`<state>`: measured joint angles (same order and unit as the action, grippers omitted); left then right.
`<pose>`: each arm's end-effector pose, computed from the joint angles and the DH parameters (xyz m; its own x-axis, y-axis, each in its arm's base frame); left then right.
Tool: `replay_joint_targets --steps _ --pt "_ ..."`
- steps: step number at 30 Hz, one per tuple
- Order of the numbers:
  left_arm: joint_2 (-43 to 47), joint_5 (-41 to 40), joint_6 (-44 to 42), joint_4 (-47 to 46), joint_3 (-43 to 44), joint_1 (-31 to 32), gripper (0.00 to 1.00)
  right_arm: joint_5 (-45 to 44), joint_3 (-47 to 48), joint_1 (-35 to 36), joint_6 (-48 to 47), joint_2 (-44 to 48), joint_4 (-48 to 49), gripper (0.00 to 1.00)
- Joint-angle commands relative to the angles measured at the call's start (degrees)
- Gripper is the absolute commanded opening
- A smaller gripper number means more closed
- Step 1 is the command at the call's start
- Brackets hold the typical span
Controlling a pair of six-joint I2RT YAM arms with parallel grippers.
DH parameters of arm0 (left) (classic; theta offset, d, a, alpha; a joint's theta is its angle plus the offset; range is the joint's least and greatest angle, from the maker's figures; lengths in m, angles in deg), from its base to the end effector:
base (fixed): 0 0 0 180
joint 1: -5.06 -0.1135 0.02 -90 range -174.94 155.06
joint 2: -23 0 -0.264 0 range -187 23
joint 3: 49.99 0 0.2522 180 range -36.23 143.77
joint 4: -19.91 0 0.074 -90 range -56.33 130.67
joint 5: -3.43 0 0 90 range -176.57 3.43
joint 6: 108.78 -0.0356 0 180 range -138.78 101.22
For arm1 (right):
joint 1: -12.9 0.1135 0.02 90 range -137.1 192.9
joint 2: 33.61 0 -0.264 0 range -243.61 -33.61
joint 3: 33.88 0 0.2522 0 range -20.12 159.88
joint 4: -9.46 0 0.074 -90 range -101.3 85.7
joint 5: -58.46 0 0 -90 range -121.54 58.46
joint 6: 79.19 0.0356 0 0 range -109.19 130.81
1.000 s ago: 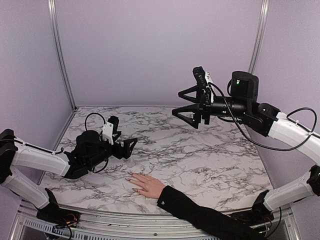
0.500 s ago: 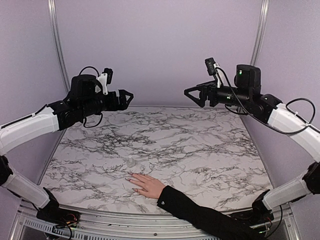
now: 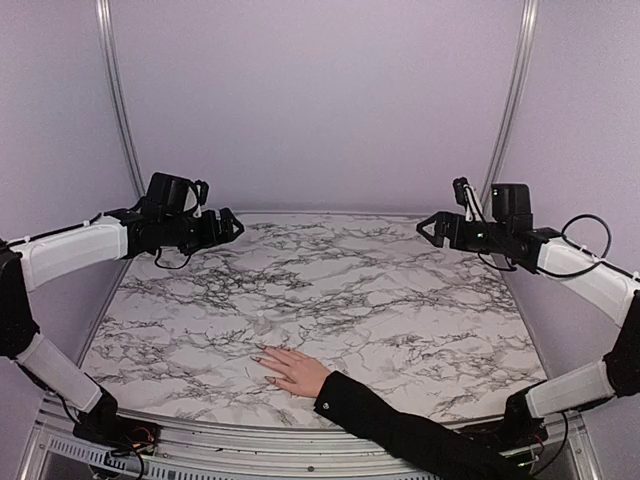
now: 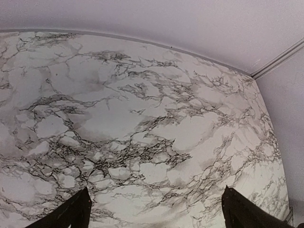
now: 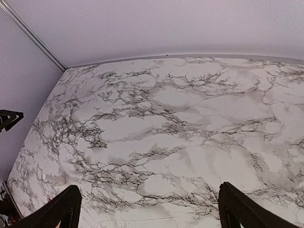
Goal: Paint the nails
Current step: Reset both arms
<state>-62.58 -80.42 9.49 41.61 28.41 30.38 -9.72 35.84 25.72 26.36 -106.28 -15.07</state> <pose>0.3108 -0.1513 0.2924 -0.6261 -0.2247 -0.7467 0.2424 0.8540 -0.4603 0.2781 0.0769 0.3031 -0.5749 0.1244 -0.8087 -0.3876 0.8290 0.4031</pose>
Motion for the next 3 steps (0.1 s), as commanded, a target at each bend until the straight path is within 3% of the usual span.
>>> replay_joint_targets --steps 1,3 --pt "-0.02 -0.22 1.59 1.41 -3.13 -0.1 0.99 -0.46 -2.83 -2.1 1.46 1.88 4.86 0.99" --pt "0.06 -0.44 2.09 1.16 -4.12 -0.1 0.99 -0.81 -4.25 -2.44 1.88 1.82 5.96 0.99"
